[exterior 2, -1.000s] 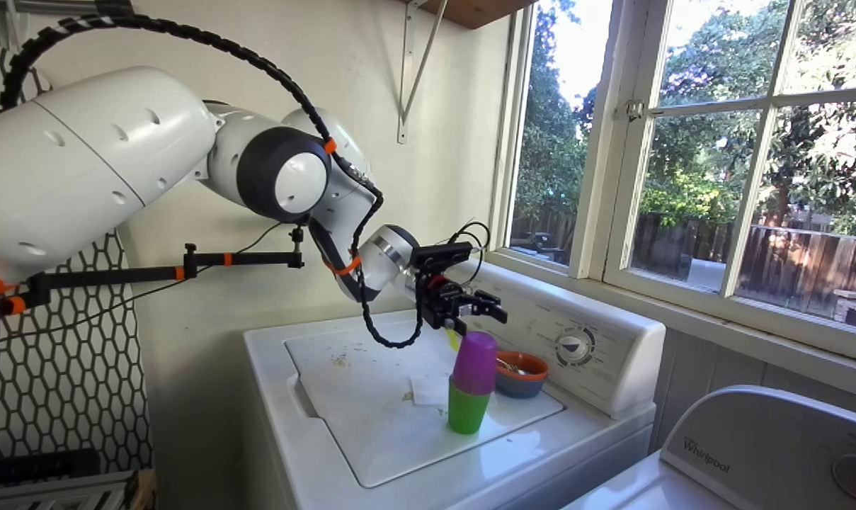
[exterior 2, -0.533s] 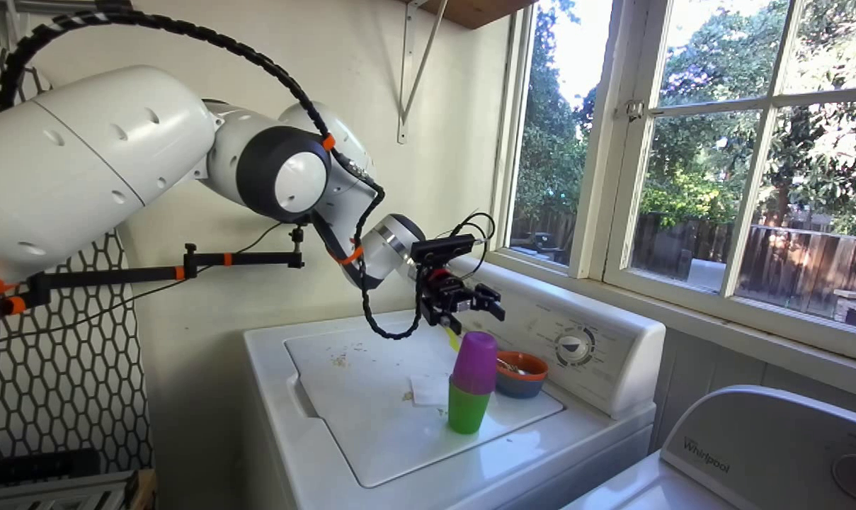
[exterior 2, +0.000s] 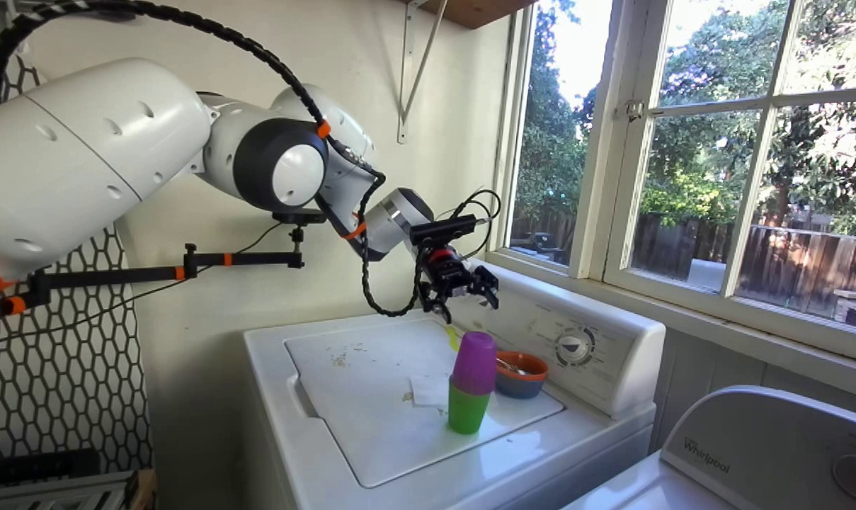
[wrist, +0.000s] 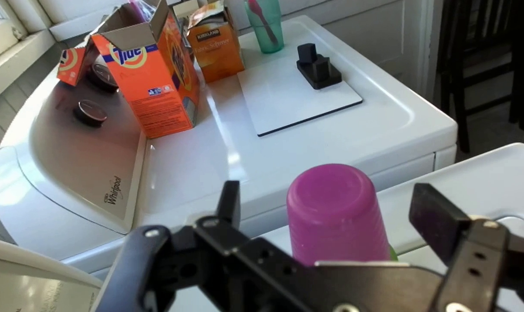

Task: Put the purple cup on the green cup in an upside down position

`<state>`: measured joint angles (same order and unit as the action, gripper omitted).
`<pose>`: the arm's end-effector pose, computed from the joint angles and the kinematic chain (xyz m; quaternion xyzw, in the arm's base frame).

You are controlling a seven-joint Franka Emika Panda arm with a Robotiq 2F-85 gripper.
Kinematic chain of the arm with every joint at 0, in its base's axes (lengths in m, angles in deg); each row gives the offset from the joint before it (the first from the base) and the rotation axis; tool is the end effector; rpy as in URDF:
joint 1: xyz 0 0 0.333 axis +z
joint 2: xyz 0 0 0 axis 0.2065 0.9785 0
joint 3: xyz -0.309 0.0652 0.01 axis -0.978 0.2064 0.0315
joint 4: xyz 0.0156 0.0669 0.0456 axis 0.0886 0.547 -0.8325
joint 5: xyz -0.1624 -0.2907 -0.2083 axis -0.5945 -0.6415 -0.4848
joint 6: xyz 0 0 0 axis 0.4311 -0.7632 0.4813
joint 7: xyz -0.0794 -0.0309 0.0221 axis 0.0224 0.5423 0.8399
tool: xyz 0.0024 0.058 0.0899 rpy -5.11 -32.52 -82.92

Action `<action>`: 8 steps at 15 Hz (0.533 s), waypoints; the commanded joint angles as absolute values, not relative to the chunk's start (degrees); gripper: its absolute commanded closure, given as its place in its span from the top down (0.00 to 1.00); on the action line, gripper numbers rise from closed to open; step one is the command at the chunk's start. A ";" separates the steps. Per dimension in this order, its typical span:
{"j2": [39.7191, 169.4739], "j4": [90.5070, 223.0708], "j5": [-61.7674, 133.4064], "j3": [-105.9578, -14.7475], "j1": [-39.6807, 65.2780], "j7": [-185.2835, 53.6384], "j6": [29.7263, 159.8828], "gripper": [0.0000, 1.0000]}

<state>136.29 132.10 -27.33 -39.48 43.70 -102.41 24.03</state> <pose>0.5762 0.3747 0.3140 0.6237 0.5210 -0.3115 0.4924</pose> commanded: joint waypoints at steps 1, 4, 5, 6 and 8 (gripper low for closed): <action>134.45 131.01 -21.81 -38.94 42.70 -98.65 25.40 1.00; 132.14 131.29 -17.89 -37.77 40.84 -95.13 26.18 1.00; 131.14 131.72 -16.48 -37.44 40.17 -94.00 26.96 1.00; 130.20 132.16 -15.02 -36.87 39.30 -92.82 27.75 1.00; 128.11 133.26 -12.13 -35.88 37.48 -90.50 30.17 1.00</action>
<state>131.80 130.27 -17.04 -37.94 40.58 -94.62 26.28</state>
